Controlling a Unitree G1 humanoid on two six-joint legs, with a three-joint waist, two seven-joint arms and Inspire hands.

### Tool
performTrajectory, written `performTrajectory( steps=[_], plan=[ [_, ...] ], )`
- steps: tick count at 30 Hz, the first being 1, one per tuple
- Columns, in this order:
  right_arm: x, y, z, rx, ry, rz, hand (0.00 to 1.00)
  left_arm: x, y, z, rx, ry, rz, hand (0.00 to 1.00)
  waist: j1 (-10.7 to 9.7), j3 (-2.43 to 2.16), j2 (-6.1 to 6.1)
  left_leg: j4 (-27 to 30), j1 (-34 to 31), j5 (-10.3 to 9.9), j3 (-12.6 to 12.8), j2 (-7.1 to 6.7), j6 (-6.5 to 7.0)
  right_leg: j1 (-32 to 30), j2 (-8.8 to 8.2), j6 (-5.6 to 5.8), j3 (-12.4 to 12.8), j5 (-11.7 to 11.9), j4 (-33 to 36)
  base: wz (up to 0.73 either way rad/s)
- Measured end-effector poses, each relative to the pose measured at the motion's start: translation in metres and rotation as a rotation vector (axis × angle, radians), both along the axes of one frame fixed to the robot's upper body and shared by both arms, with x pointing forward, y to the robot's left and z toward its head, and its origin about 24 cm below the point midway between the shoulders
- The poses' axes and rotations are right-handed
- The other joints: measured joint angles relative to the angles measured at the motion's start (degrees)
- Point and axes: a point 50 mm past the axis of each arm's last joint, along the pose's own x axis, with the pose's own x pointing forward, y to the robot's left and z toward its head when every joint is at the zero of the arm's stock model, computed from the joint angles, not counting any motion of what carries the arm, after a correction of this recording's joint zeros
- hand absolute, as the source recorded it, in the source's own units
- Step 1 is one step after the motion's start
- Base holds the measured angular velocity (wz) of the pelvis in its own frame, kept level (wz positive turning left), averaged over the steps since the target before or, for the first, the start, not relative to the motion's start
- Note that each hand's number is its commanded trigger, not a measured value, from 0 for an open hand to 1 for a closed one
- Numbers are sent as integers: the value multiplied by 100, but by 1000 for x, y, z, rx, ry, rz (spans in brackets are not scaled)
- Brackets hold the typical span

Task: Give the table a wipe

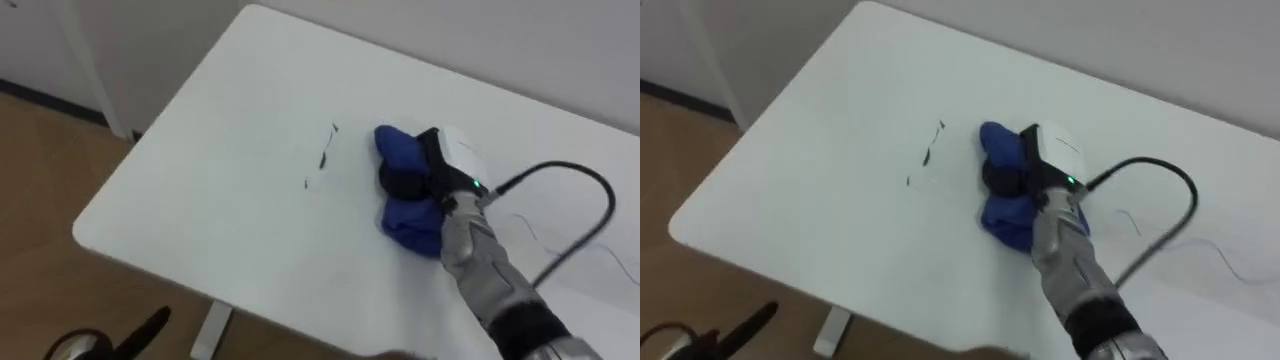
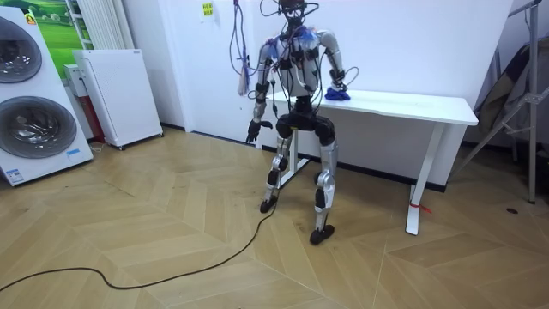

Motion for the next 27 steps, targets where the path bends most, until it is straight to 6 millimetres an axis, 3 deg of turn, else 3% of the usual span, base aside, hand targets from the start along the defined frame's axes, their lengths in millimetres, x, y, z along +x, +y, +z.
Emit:
performTrajectory(
  steps=[2, 5, 7, 9, 10, 12, 14, 16, 19, 21, 22, 23, 24, 25, 26, 27],
  plan=[
    [-15, -21, -5, -39, 8, -44, 100, -12, 0, -4, -10, 36, 7, 0, -151, -58, 94, -106, -13, 165, 9, -23, -23, 56, 3, -23, -199, -81, 103, 44],
    [-22, -33, -7, -53, 6, -94, 100, -13, -9, -9, -36, 48, 8, 0, -387, -94, 248, -222, -26, 328, 198, -35, -33, 67, -24, -6, -339, -166, 172, 24],
    [-18, -30, -2, -66, -11, -82, 100, -11, -19, -12, -62, 40, 6, 0, -283, -142, 339, -209, -6, 351, 418, -8, -39, -40, -86, 19, -319, -299, 196, -41],
    [-12, -24, 3, -97, -16, -49, 100, -6, -29, -16, -90, 32, 8, 0, -257, -123, 446, -182, -7, 368, 510, -3, -48, -131, -127, 31, -278, -439, 224, -38],
    [-10, -20, 5, -114, -10, -34, 100, -4, -36, -18, -108, 35, 7, 0, -258, -140, 483, -174, 3, 377, 590, -19, -37, -203, -147, 19, -231, -465, 290, -21],
    [-4, -8, 7, -127, 6, -9, 100, -3, -37, -18, -122, 23, 23, 0, -235, -107, 478, -83, 73, 305, 777, -144, 99, -319, -187, -4, -90, -466, 355, -31],
    [6, 3, 13, -157, 16, 30, 100, -1, -34, -16, -108, -2, 45, 0, -206, -36, 351, -29, 185, 126, 1092, -403, 345, -471, -193, -64, 153, -393, 338, -38],
    [12, 3, 19, -191, 9, 55, 100, -1, -34, -16, -112, -7, 54, 0, -185, 0, 363, -71, 187, 68, 1098, -480, 406, -559, -113, -93, 278, -269, 216, -33],
    [10, -3, 20, -186, -15, 59, 100, -15, -34, -19, -133, 0, 95, 0, -253, 3, 411, -220, 179, 66, 1091, -535, 415, -602, -91, -72, 377, -135, 27, -10],
    [-2, -16, 14, -159, -29, 25, 100, -24, -30, -19, -125, 3, 119, 0, -290, -19, 409, -217, 158, 42, 1040, -640, 462, -569, -153, -35, 369, -119, -26, 20],
    [-11, -27, 10, -144, -39, -19, 100, -32, -25, -19, -113, 4, 153, 0, -367, -67, 311, -215, 161, 37, 1038, -771, 538, -497, -236, 7, 348, -108, -67, 52],
    [-24, -46, 7, -133, -43, -89, 100, -41, -17, -18, -92, 12, 179, 0, -513, -74, 231, -220, 200, 1, 1064, -976, 692, -371, -348, 62, 333, -86, -63, 63],
    [-32, -60, 5, -144, -41, -135, 100, -44, -12, -16, -77, 18, 184, 0, -585, -77, 217, -223, 224, -23, 1065, -1060, 763, -314, -391, 90, 332, -62, -45, 72],
    [-52, -93, 1, -163, -19, -265, 100, -51, -1, -13, -40, 23, 200, 0, -655, -77, 172, -222, 265, -54, 1065, -1162, 861, -295, -492, 80, 362, -9, 157, 59],
    [-78, -129, -4, -185, 22, -423, 100, -56, 9, -8, 3, 22, 214, 0, -662, -84, 158, -191, 333, -104, 1057, -1202, 951, -367, -567, -32, 406, 87, 533, 48],
    [-93, -146, -6, -201, 50, -497, 100, -59, 14, -6, 24, 25, 215, 0, -654, -89, 162, -175, 375, -132, 1058, -1205, 994, -448, -598, -116, 475, 156, 766, 23]
  ],
)
